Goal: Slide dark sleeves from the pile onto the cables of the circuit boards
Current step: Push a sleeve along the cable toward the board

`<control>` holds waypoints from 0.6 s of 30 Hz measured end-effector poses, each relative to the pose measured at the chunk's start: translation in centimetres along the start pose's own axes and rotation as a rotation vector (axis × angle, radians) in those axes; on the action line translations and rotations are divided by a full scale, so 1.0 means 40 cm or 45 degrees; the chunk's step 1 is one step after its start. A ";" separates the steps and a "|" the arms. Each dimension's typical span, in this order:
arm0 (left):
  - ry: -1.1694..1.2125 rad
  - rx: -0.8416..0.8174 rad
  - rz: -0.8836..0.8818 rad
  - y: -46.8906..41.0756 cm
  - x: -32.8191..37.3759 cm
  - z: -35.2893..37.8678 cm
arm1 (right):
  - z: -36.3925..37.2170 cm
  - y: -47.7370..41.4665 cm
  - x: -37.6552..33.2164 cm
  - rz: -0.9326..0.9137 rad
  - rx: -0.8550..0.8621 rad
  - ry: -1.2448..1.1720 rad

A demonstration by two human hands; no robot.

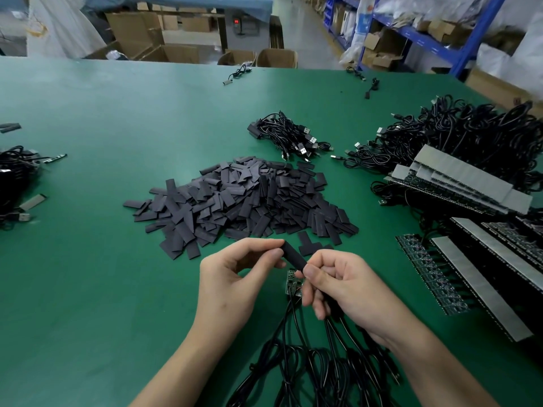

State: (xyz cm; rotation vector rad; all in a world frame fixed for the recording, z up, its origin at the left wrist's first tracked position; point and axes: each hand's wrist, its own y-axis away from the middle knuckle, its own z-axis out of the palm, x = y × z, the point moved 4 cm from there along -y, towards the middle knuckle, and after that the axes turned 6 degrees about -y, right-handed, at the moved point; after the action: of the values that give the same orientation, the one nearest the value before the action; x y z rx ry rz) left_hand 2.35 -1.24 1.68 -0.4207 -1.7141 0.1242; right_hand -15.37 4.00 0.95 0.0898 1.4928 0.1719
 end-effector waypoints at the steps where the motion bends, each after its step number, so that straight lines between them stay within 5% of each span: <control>1: 0.054 0.007 -0.024 0.000 -0.002 0.001 | -0.001 -0.001 0.002 -0.002 0.004 -0.009; 15: -0.027 -0.020 0.013 0.000 -0.005 0.010 | -0.006 -0.006 0.010 -0.017 0.029 -0.063; 18: 0.144 -0.009 -0.089 0.000 -0.009 0.017 | -0.004 -0.007 0.011 -0.021 0.023 -0.064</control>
State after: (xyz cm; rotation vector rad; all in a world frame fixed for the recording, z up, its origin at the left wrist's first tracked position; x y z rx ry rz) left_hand 1.75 -1.25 1.23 -0.3661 -1.6160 0.0424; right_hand -15.49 3.81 0.45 0.0957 1.4448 0.1420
